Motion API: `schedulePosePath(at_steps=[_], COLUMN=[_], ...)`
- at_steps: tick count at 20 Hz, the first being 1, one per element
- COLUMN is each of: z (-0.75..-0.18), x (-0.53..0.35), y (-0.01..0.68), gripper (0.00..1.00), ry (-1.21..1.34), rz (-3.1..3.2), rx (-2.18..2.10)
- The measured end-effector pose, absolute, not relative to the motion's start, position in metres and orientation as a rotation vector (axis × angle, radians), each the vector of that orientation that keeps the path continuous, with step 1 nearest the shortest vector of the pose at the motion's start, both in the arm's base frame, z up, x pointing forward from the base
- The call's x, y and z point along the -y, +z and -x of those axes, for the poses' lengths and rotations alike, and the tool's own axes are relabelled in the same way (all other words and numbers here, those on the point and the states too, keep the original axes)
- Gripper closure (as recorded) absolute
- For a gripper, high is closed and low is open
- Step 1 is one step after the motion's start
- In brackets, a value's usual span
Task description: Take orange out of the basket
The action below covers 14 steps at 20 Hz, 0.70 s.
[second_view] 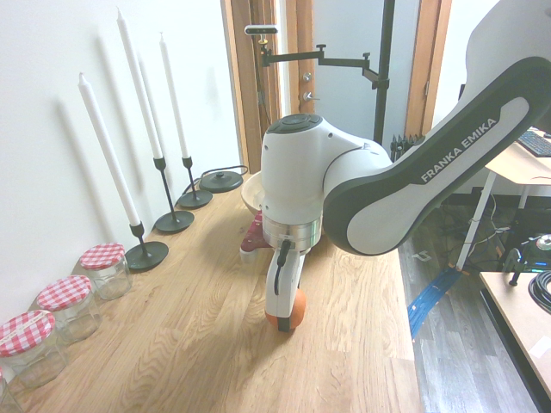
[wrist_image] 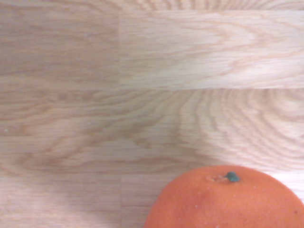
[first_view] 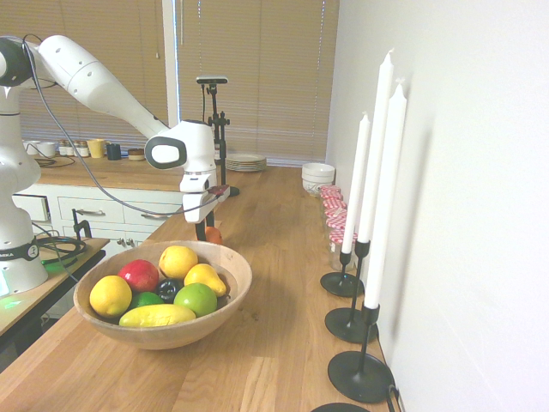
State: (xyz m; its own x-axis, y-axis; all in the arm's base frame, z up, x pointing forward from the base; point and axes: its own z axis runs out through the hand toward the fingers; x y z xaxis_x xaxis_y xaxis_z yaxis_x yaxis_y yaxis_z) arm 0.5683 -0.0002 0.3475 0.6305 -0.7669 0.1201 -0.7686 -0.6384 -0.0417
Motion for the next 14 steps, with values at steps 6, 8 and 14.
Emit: schedulePosePath(at_steps=[6,8,14], z=[-0.5680,-0.5680,-0.5677], x=[0.0031,0.0035,0.0076], y=[0.3471,0.3472,0.3491], gripper=[0.00,0.00,0.00], ry=[0.192,0.192,0.196], rz=[-2.813,-2.812,-2.808], rx=[1.360,1.362,1.377])
